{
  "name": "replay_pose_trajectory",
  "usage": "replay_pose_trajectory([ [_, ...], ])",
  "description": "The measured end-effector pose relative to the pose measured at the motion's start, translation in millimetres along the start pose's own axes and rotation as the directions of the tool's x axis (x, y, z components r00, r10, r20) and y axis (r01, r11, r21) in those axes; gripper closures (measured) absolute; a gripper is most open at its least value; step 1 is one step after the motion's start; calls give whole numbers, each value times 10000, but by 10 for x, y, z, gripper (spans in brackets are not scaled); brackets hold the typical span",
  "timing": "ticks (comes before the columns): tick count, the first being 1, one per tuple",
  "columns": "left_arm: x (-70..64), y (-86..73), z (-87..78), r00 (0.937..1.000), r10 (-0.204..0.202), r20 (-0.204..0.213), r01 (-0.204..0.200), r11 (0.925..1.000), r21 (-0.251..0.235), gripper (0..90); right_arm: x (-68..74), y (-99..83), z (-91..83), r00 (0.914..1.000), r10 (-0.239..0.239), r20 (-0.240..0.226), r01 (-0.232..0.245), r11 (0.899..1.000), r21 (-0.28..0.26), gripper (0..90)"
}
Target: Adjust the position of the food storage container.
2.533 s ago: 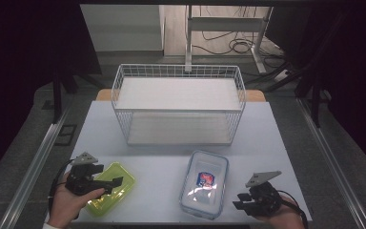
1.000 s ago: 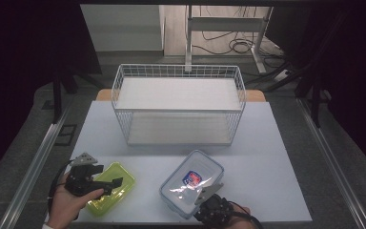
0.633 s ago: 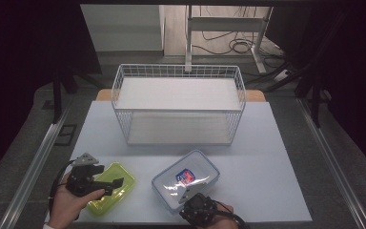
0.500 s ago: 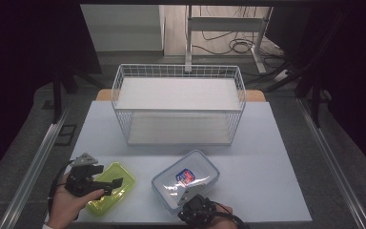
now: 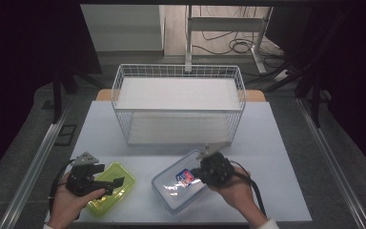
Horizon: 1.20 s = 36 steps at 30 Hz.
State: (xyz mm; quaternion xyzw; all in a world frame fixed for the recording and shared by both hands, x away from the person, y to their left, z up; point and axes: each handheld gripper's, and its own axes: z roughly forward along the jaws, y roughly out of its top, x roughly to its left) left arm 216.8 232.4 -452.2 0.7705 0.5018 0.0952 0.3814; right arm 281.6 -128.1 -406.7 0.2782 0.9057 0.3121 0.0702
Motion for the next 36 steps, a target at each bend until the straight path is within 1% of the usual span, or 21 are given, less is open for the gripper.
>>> replay_pose_trajectory([
  [2, 3, -5, 7, 10000, -1, -13, 1, 10000, 16, 99, -131, 171, 125, 9999, 101, 112, -103, 9999, 117, 891],
  [3, 6, -10, 9, 10000, -22, -4, 22, 10000, 46, 99, -169, 232, 180, 9998, 98, 163, -102, 9997, 203, 892],
  [4, 7, -14, 9, 10000, -53, 4, 53, 10000, 50, 99, -223, 329, 281, 9995, 50, 301, -61, 9993, 380, 891],
  [5, 11, -19, 9, 10000, -63, -3, 63, 10000, 47, 99, -249, 381, 345, 9990, -37, 455, 15, 9987, 500, 892],
  [8, 31, -34, -2, 10000, -69, -36, 69, 10000, 45, 99, -325, 536, 623, 9952, -405, 889, 310, 9939, 1059, 891],
  [11, 49, -53, -14, 9999, -130, -45, 130, 9999, 54, 99, -378, 585, 817, 9928, -491, 1090, 324, 9881, 1502, 892],
  [14, 54, -66, -25, 9999, -100, -65, 100, 9999, 38, 99, -423, 570, 954, 9924, -622, 1062, 407, 9801, 1944, 891],
  [16, 56, -71, -26, 9999, -73, -69, 74, 10000, 45, 99, -433, 538, 980, 9906, -758, 1142, 491, 9741, 2207, 892],
  [17, 59, -72, -24, 9999, -73, -75, 74, 10000, 57, 99, -440, 522, 977, 9901, -764, 1177, 494, 9749, 2172, 892],
  [19, 58, -73, -21, 9999, -84, -87, 85, 9999, 64, 99, -477, 485, 940, 9928, -462, 1107, 242, 9810, 1924, 892],
  [20, 54, -72, -20, 9999, -81, -89, 81, 9999, 61, 99, -488, 470, 920, 9926, -412, 1142, 188, 9814, 1908, 892],
  [23, 31, -62, -13, 10000, -7, -72, 8, 10000, 95, 97, -510, 421, 869, 9907, -328, 1319, 54, 9792, 2028, 893],
  [24, 26, -60, -10, 10000, 37, -77, -36, 9999, 99, 96, -511, 406, 855, 9892, -401, 1408, 103, 9785, 2058, 893],
  [26, 17, -56, -2, 10000, 14, -80, -14, 10000, 94, 96, -508, 372, 826, 9877, -358, 1524, 36, 9784, 2066, 893],
  [27, 17, -56, -2, 10000, 14, -80, -14, 10000, 94, 96, -508, 372, 826, 9877, -358, 1524, 36, 9784, 2066, 893],
  [30, 4, -55, 14, 9999, 100, -91, -99, 9998, 149, 96, -537, 284, 754, 9872, -320, 1559, -1, 9794, 2020, 893],
  [36, 7, -59, 26, 9999, 106, -95, -104, 9997, 208, 95, -576, 130, 629, 9868, -222, 1601, -93, 9811, 1933, 894],
])
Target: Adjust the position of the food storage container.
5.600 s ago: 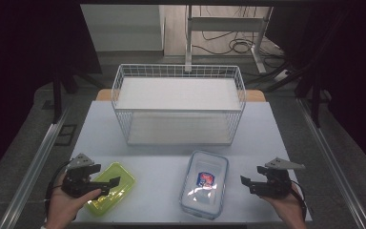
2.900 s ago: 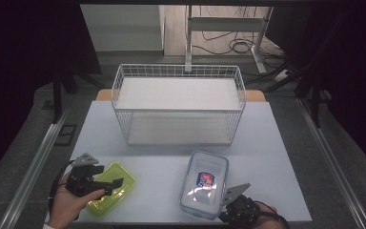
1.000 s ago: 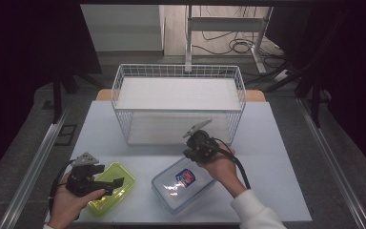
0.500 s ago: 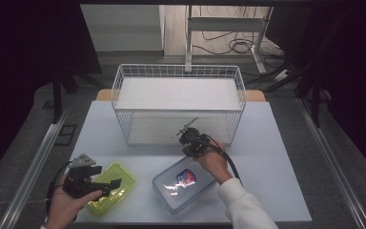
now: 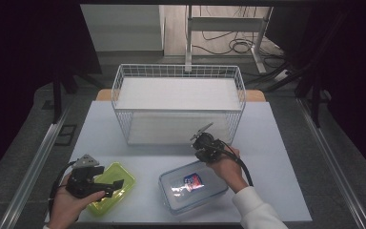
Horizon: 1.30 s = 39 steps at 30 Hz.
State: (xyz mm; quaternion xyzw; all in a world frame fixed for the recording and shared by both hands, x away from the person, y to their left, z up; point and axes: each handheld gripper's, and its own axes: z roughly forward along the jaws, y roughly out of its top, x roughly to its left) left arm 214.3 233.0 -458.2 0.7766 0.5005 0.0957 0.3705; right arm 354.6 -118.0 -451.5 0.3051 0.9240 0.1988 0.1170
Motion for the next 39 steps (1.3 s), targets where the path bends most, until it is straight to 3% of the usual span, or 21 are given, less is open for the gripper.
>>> replay_pose_trajectory([
  [11, -8, 1, 6, 10000, -20, -1, 20, 10000, -6, 95, -51, -198, -65, 9998, 213, 36, -213, 9997, 69, 893],
  [17, 4, -3, 8, 10000, -8, -14, 8, 10000, 11, 95, -53, -267, -257, 9987, 357, -352, -380, 9969, -684, 893],
  [21, -1, -3, 8, 10000, 13, -13, -13, 10000, 16, 95, 62, -371, -432, 9949, 123, -996, -238, 9930, -1153, 893],
  [25, -3, 2, 3, 10000, -24, -1, 24, 10000, -10, 95, 302, -509, -604, 9901, -593, -1269, 404, 9883, -1467, 893],
  [28, -4, 4, 7, 10000, -39, -15, 39, 10000, -18, 95, 509, -609, -704, 9790, -1085, -1725, 802, 9833, -1634, 893],
  [31, -8, 5, 16, 10000, -13, -17, 13, 10000, 23, 95, 726, -720, -735, 9619, -1542, -2257, 1200, 9801, -1582, 893],
  [39, -55, 14, 33, 10000, 47, 31, -47, 10000, 61, 94, 1196, -951, -539, 9160, -2485, -3148, 2201, 9676, -1233, 893],
])
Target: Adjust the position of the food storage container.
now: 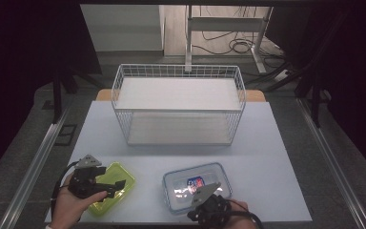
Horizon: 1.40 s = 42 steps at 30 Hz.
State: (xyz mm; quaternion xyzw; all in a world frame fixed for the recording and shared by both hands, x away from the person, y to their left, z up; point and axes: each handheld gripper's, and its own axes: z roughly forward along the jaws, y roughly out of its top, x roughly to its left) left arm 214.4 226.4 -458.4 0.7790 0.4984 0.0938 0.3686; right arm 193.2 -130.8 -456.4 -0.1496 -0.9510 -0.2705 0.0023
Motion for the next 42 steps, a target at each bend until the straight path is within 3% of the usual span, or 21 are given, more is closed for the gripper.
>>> replay_pose_trajectory([
  [6, -6, 7, -22, 9998, -166, -72, 165, 9996, -249, 93, 127, 29, 312, 9983, -583, 29, 581, 9970, 506, 893],
  [11, 10, 0, -39, 9997, -211, -99, 209, 9994, -287, 93, 112, 58, 398, 9981, -551, 274, 534, 9968, 591, 893],
  [18, 46, -1, -109, 9984, -447, -351, 423, 9969, -663, 99, 16, 92, 408, 9946, -299, 994, 282, 9994, 183, 893],
  [25, 82, 2, -175, 9977, -612, -295, 585, 9946, -858, 98, -141, 123, 461, 9924, 204, 1214, -211, 9998, 43, 894],
  [27, 88, -2, -181, 9976, -631, -276, 604, 9944, -871, 99, -178, 125, 463, 9936, 465, 1034, -462, 9989, -57, 893],
  [29, 94, -6, -184, 9977, -625, -250, 602, 9944, -869, 103, -183, 125, 464, 9935, 404, 1065, -398, 9992, -80, 893],
  [31, 100, -10, -189, 9977, -649, -211, 628, 9943, -864, 107, -183, 122, 459, 9937, 409, 1048, -399, 9991, -119, 893],
  [36, 116, -22, -267, 9966, -809, -122, 791, 9907, -1107, 127, -173, 80, 292, 9953, 666, 696, -610, 9950, -797, 893],
  [39, 125, -36, -309, 9954, -953, -124, 930, 9877, -1257, 135, -167, 29, 142, 9929, 924, 752, -826, 9889, -1237, 893],
  [42, 128, -48, -343, 9944, -1046, -142, 1018, 9859, -1326, 166, -234, -70, -58, 9862, 1411, 871, -1231, 9749, -1856, 892],
])
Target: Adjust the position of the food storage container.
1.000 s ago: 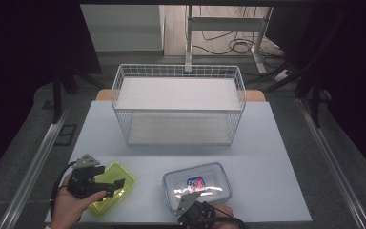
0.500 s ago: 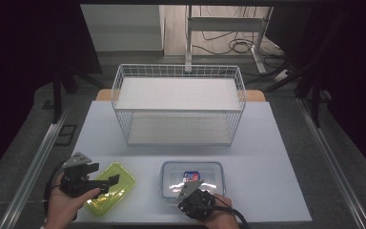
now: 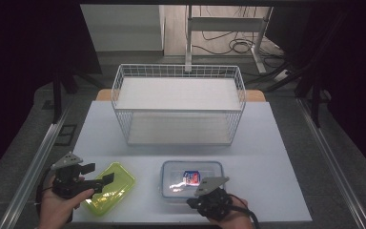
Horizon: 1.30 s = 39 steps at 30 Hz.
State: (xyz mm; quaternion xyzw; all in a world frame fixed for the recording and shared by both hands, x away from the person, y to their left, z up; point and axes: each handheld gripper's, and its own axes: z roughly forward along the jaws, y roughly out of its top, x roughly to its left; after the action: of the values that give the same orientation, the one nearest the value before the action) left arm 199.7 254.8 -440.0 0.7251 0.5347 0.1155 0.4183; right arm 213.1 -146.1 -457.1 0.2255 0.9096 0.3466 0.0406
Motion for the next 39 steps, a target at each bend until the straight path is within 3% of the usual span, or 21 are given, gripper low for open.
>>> replay_pose_trajectory([
  [3, -2, -13, -33, 10000, 43, 69, -43, 10000, -2, 189, -135, -64, -169, 9982, 540, 263, -525, 9972, -532, 892],
  [8, -30, -57, -85, 9998, 33, 218, -33, 10000, 0, 191, -376, -241, -406, 9844, 1650, 618, -1554, 9784, -1361, 891],
  [18, -181, -222, -258, 9989, -147, 441, 142, 9998, 116, 169, -611, -453, -638, 9600, 2562, 1130, -2305, 9521, -2011, 877],
  [19, -264, -265, -275, 9972, -234, 712, 228, 9997, 93, 169, -642, -470, -654, 9566, 2656, 1198, -2377, 9492, -2063, 877],
  [20, -264, -265, -275, 9972, -234, 712, 228, 9997, 93, 168, -642, -470, -654, 9566, 2656, 1198, -2377, 9492, -2063, 877],
  [24, -546, -282, -215, 9924, 7, 1227, -30, 9998, 183, 167, -769, -540, -686, 9403, 3154, 1278, -2823, 9327, -2244, 841],
  [25, -546, -282, -215, 9924, 7, 1227, -30, 9998, 183, 167, -793, -555, -689, 9366, 3259, 1288, -2917, 9287, -2292, 812],
  [26, -627, -273, -186, 9897, 99, 1431, -128, 9997, 194, 167, -793, -555, -689, 9366, 3259, 1288, -2917, 9287, -2292, 812],
  [28, -806, -239, -76, 9844, 422, 1708, -484, 9983, 322, 166, -852, -587, -702, 9244, 3545, 1404, -3149, 9175, -2431, 715],
  [36, -1067, -197, 184, 9796, 615, 1915, -723, 9961, 499, 166, -912, -623, -732, 9113, 3779, 1633, -3294, 9073, -2613, 624],
  [37, -1156, -207, 246, 9732, 751, 2173, -905, 9940, 618, 166, -916, -625, -733, 9093, 3825, 1639, -3333, 9053, -2633, 610],
  [39, -1225, -214, 310, 9706, 826, 2262, -1021, 9919, 756, 166, -926, -627, -726, 9037, 3945, 1663, -3433, 8999, -2689, 578],
])
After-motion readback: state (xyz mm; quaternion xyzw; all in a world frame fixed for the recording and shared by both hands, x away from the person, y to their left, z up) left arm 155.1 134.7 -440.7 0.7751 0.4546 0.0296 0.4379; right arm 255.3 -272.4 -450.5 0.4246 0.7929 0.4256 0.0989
